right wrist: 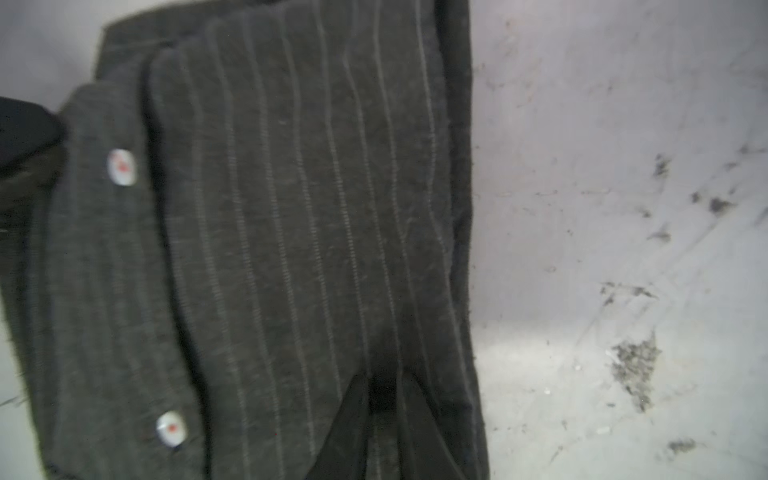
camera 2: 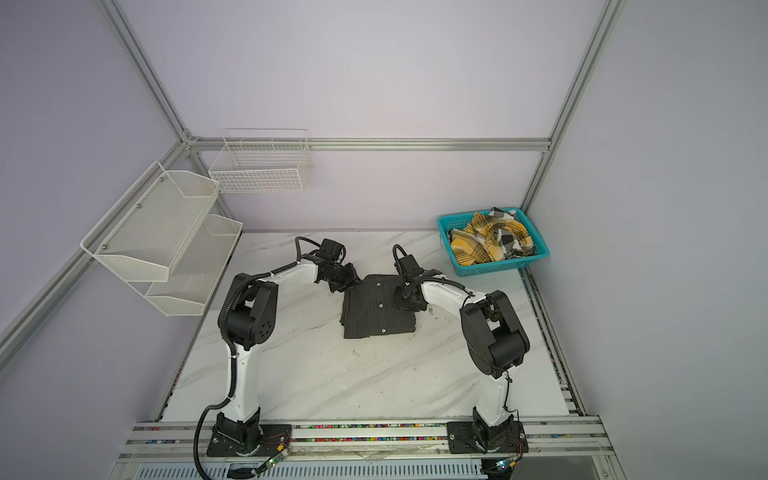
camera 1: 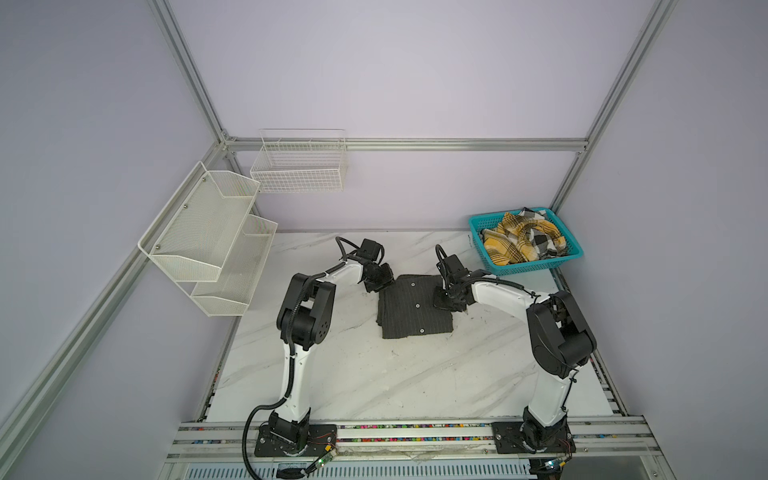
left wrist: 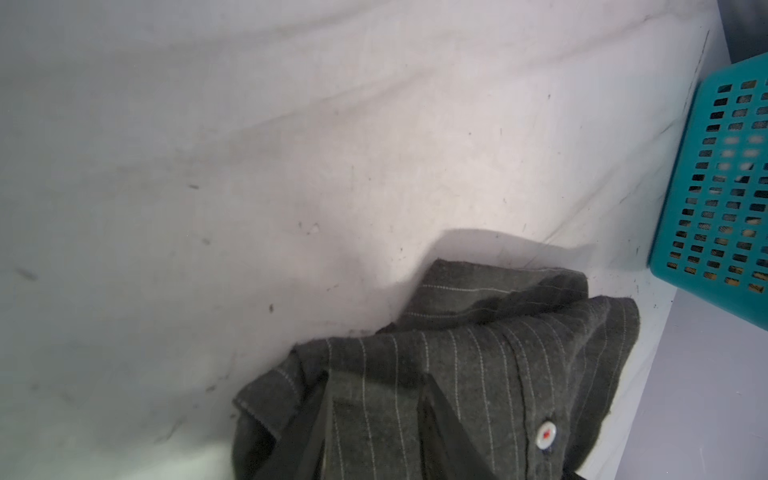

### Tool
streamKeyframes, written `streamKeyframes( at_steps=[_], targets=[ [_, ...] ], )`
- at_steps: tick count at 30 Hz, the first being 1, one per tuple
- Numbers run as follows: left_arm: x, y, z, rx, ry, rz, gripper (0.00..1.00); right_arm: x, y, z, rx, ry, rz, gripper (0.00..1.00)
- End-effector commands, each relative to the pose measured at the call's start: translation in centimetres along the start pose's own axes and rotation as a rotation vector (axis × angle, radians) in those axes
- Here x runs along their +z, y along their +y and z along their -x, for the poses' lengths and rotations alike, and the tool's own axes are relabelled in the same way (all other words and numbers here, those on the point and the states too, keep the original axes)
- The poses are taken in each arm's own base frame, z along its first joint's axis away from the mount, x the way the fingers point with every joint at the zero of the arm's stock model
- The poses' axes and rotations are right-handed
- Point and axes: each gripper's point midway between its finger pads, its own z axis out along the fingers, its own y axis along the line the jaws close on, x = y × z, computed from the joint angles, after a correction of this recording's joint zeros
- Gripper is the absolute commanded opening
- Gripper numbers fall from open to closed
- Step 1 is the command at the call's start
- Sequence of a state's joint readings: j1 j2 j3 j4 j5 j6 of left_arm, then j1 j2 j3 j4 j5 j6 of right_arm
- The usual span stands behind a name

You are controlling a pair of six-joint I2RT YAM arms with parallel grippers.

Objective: Fold and stack the long sleeve shirts

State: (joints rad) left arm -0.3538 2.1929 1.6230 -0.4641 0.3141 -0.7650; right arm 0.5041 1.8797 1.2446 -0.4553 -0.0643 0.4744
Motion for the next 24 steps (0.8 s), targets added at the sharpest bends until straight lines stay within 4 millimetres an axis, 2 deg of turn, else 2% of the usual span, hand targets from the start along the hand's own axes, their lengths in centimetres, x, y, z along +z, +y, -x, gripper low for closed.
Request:
streamKeyframes(
  at_steps=[1,4,6,11,13,16,18,20,24],
  targets=[
    [-0.1,1.5,-1.4,0.003,0.027,0.021,0.34,1.4,-1.2,-1.3,0.006,0.018,-0.031,0.15],
    [-0.9,3.0,-3.2,-0.008,0.034,0.042,0.33,0.4,-1.1,-2.6,0.018,0.029,0.001,0.15],
    [-2.0,3.8,-4.5,-0.016,0.030,0.051,0.33,-0.8,-1.0,-4.3,0.009,0.042,0.017,0.15],
    [-6.0,4.9,-8.5,-0.020,0.029,0.050,0.33,-4.1,-1.4,-8.5,0.007,0.083,0.056,0.15],
    [-7.7,4.9,-9.4,-0.017,0.006,0.039,0.36,-5.9,-1.4,-8.9,0.017,0.072,0.078,0.15],
    [-10.2,4.0,-9.0,-0.009,-0.036,0.029,0.41,-8.7,-0.3,-7.1,0.039,0.009,0.111,0.18],
    [-11.7,2.5,-8.0,-0.001,-0.066,0.008,0.45,-9.7,0.8,-4.7,0.028,-0.044,0.116,0.18],
    [-12.8,1.2,-7.4,-0.001,-0.085,-0.020,0.48,-9.4,2.1,-2.5,0.005,-0.079,0.124,0.18],
    [-13.4,0.2,-7.5,-0.019,-0.088,-0.039,0.46,-6.7,5.7,1.5,-0.025,-0.102,0.170,0.15]
  ],
)
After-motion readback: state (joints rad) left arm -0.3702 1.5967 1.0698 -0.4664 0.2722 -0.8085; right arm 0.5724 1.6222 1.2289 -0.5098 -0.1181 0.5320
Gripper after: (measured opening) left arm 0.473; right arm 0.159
